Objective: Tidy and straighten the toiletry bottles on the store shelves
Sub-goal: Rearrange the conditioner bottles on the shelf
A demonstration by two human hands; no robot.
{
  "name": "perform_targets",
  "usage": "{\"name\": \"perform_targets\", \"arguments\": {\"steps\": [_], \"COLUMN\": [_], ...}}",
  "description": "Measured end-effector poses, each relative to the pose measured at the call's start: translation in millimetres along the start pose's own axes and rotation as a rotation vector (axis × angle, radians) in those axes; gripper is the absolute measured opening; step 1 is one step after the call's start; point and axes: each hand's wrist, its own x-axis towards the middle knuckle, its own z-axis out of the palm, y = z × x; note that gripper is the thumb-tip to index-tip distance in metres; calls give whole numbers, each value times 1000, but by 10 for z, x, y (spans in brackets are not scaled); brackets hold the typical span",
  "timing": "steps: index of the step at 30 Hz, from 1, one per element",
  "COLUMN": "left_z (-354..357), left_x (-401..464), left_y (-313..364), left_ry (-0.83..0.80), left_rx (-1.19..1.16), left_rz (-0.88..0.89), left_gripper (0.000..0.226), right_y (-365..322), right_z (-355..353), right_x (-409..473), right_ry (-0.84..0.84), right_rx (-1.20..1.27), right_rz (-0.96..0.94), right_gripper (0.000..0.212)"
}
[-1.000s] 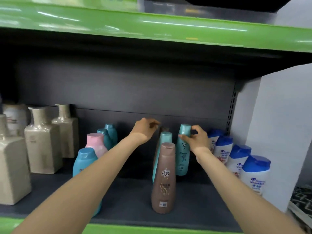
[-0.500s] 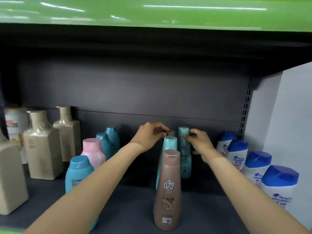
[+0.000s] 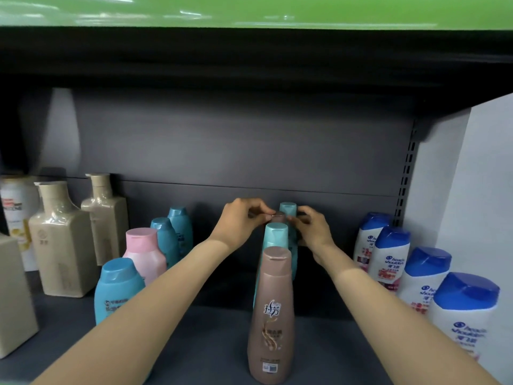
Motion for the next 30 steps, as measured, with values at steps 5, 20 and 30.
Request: {"name": "perform_targets", "arguments": {"steps": [5, 20, 30], "left_z": [-12, 3, -6], "left_x": [-7, -26, -20], "left_y": [-5, -33, -11], "left_ry": [4, 1, -14], "left_rx": [-5, 20, 68], "left_rz": [14, 31, 26], "left_gripper": [6, 5, 5], "right_y": [-17, 125, 98], "right_z": [48, 36, 123], "right_x": [31, 77, 120], "right_ry": [-47, -181, -192], "right_rx": [-50, -56, -80], "right_rz": [-3, 83, 95], "right_gripper": [23, 27, 23]}}
